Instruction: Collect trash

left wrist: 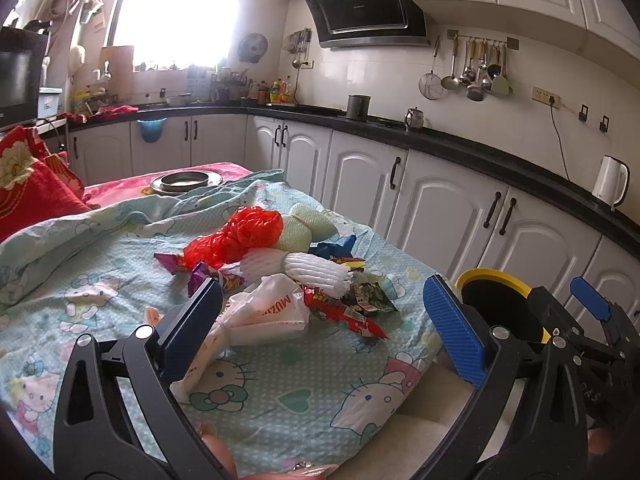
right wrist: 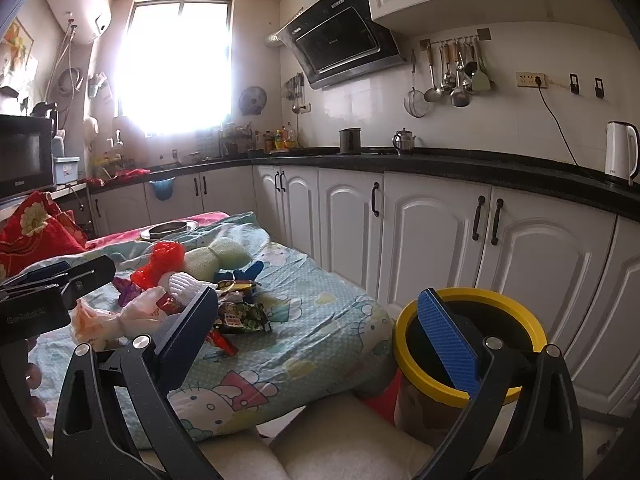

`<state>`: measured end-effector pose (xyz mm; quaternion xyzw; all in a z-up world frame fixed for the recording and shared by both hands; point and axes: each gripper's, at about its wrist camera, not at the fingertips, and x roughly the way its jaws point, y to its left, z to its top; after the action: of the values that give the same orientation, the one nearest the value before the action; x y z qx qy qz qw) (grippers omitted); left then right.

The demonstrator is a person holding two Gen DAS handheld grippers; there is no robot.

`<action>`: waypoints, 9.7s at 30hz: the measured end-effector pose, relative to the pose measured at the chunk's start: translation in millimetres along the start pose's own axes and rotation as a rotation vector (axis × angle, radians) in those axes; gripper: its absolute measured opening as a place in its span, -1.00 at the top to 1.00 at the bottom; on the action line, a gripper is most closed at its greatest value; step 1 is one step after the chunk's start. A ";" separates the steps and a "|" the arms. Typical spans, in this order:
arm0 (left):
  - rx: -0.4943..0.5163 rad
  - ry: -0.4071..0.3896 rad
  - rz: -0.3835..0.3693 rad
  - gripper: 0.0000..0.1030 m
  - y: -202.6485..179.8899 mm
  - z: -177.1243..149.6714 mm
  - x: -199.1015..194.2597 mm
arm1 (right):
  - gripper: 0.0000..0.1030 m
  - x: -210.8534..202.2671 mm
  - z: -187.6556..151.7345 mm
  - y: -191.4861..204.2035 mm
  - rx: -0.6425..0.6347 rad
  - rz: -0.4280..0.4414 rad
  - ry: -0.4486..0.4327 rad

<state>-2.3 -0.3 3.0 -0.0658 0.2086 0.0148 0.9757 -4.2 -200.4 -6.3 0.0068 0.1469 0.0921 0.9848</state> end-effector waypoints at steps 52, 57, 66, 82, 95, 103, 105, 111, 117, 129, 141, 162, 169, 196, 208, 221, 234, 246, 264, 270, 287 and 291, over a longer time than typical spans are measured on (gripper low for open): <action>-0.087 0.033 0.145 -0.79 72.0 5.1 14.6 | -0.88 38.4 -1.6 45.1 -0.107 0.286 0.162; -0.096 0.067 0.182 -0.79 93.0 2.6 21.4 | -0.88 59.0 -5.9 60.6 -0.163 0.313 0.211; -0.138 0.184 0.137 -0.79 118.6 -15.2 49.5 | -0.85 93.1 -19.0 76.3 -0.261 0.325 0.288; -0.222 0.280 -0.020 -0.79 134.3 -35.1 82.5 | 0.08 145.2 -42.8 97.6 -0.328 0.352 0.428; -0.229 0.332 -0.100 -0.02 137.3 -38.7 85.4 | 0.73 138.7 -44.8 96.1 -0.313 0.444 0.458; -0.172 0.352 -0.124 0.25 130.6 -37.4 73.3 | 0.75 122.7 -45.5 88.1 -0.306 0.476 0.479; -0.156 0.356 -0.123 0.30 129.0 -36.2 68.5 | 0.75 116.9 -45.1 85.8 -0.312 0.483 0.475; -0.163 0.318 -0.114 0.33 130.5 -24.9 47.4 | 0.75 104.0 -39.0 77.8 -0.302 0.488 0.454; -0.147 0.224 -0.117 0.34 120.8 3.2 28.1 | 0.75 96.6 -25.9 70.2 -0.274 0.497 0.421; -0.040 0.151 -0.168 0.34 62.0 43.9 38.5 | 0.75 89.1 9.4 29.4 -0.187 0.429 0.343; 0.020 0.158 -0.256 0.34 -0.5 58.7 78.8 | 0.75 91.6 26.7 -38.1 -0.057 0.278 0.303; 0.114 0.234 -0.353 0.34 -93.7 49.6 135.0 | 0.75 96.8 30.3 -149.5 0.151 0.042 0.281; 0.162 0.285 -0.373 0.33 -130.6 35.3 157.6 | 0.75 104.3 16.3 -189.4 0.230 -0.037 0.325; 0.360 0.450 -0.368 0.29 -227.1 -25.7 222.0 | 0.71 125.9 -39.7 -252.1 0.387 -0.129 0.463; 0.323 0.429 -0.370 -0.57 -228.1 -15.9 221.9 | 0.00 115.6 -46.4 -268.4 0.432 -0.172 0.436; 0.199 0.325 -0.320 -0.79 -178.8 17.7 185.4 | -0.30 96.1 -16.4 -236.3 0.363 -0.147 0.332; 0.133 0.212 -0.229 -0.79 -119.7 39.8 153.1 | -0.44 80.7 15.4 -187.1 0.267 -0.051 0.244; 0.090 0.123 -0.110 -0.79 -60.7 57.6 135.7 | -0.50 84.7 29.3 -128.4 0.164 0.088 0.231; -0.087 0.164 0.089 -0.79 66.7 65.5 146.1 | -0.52 117.7 26.8 34.4 -0.107 0.425 0.315; -0.126 0.207 0.092 -0.79 97.7 60.5 151.5 | -0.52 138.5 15.5 78.8 -0.181 0.482 0.362; -0.109 0.308 0.007 -0.14 102.8 57.0 190.5 | 0.11 174.1 1.4 123.1 -0.229 0.500 0.440; -0.115 0.308 0.002 0.48 106.2 55.8 191.2 | 0.62 175.5 -2.0 122.5 -0.235 0.508 0.461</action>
<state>188.8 112.8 -37.7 -0.1231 0.3547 0.0172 0.9267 138.2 -47.8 -53.8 -0.0912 0.3470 0.3492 0.8656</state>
